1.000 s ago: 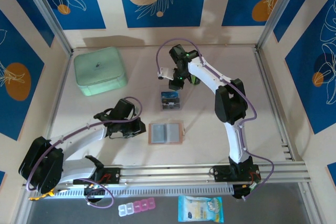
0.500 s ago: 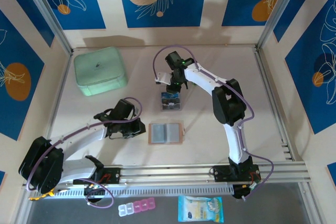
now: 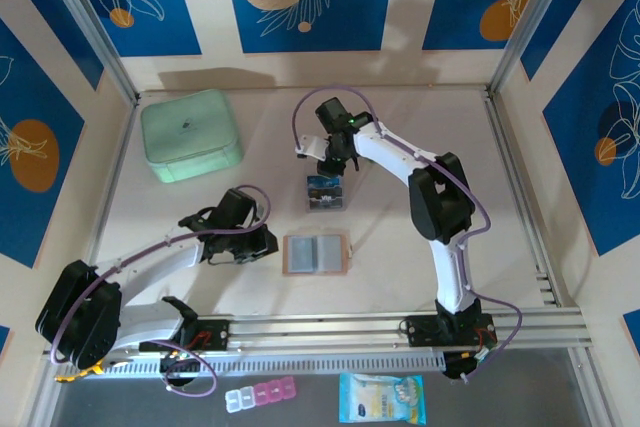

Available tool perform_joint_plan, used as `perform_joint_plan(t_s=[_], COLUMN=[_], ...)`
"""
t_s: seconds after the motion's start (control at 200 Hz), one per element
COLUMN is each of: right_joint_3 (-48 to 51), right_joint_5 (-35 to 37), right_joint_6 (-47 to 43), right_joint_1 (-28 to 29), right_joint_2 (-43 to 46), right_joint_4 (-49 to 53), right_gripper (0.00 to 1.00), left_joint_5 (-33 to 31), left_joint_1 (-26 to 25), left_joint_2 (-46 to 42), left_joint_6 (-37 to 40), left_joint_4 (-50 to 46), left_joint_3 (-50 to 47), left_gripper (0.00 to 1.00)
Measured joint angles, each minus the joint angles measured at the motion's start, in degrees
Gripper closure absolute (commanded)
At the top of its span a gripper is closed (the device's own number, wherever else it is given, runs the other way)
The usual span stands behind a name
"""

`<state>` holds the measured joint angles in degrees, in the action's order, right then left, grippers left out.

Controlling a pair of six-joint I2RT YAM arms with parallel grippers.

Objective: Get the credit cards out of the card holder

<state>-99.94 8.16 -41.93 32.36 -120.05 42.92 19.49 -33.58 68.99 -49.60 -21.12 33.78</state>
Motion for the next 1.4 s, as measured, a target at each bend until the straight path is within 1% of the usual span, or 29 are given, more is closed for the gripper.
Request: perform_joint_plan(t_s=[0.08,0.205,0.29,0.39,0.49,0.585,0.67,0.77,0.805,0.895,1.055,1.075,1.13,1.401], right_joint_3=[1.05,5.33,8.87,14.01,20.0,24.5,27.78,29.97,30.42,32.04,36.57,37.2,38.62,42.64], right_joint_5=[-0.07,-0.46,-0.61,-1.64,-4.42,-7.58,-9.92,-12.55,-13.38,-15.5,-18.12,-18.32,-18.78,-20.17], right_joint_6=[3.85,12.46,20.96,31.06,41.99,51.8,59.84,68.06,70.2,75.56,82.03,82.88,84.85,90.47], right_joint_1=[0.17,1.09,2.4,4.0,5.25,6.36,7.58,9.31,9.9,11.63,14.27,14.53,15.13,16.44], right_joint_2=[1.84,6.71,10.4,14.8,19.19,21.88,23.23,23.52,23.52,23.52,23.52,23.52,23.52,23.08], right_joint_4=[0.02,-0.33,-1.16,-3.65,-6.47,-9.22,-11.37,-12.55,-12.81,-14.69,-18.91,-19.5,-20.59,-25.35], right_gripper=[0.76,0.76,0.77,0.81,0.86,0.87,0.89,0.88,0.86,0.76,0.71,0.68,0.66,0.65], left_joint_5=[0.42,1.49,1.97,2.75,3.15,3.52,4.07,4.5,4.55,4.61,4.68,4.68,4.63,4.37], left_joint_1=[0.02,0.04,0.07,0.04,0.04,0.04,-0.07,-0.28,-0.37,-0.46,-0.79,-0.83,-0.83,-0.83], left_joint_2=[1.14,3.67,5.27,6.95,8.09,8.85,9.66,10.86,11.34,12.24,13.44,13.55,13.7,14.78], left_joint_6=[0.04,0.09,0.2,0.22,0.2,0.2,0.24,0.22,0.24,0.24,0.24,0.24,0.24,0.66], left_joint_4=[1.03,2.71,3.85,5.31,6.12,7.21,8.2,9.03,9.27,9.66,9.79,9.79,9.77,9.75], left_joint_3=[0.0,0.0,0.02,0.02,0.15,0.15,0.15,0.17,0.17,0.17,0.17,0.17,0.17,0.35], left_gripper=[0.84,0.84,0.84,0.86,0.89,0.92,0.94,0.96,0.97,0.97,0.98,0.98,0.98,0.99])
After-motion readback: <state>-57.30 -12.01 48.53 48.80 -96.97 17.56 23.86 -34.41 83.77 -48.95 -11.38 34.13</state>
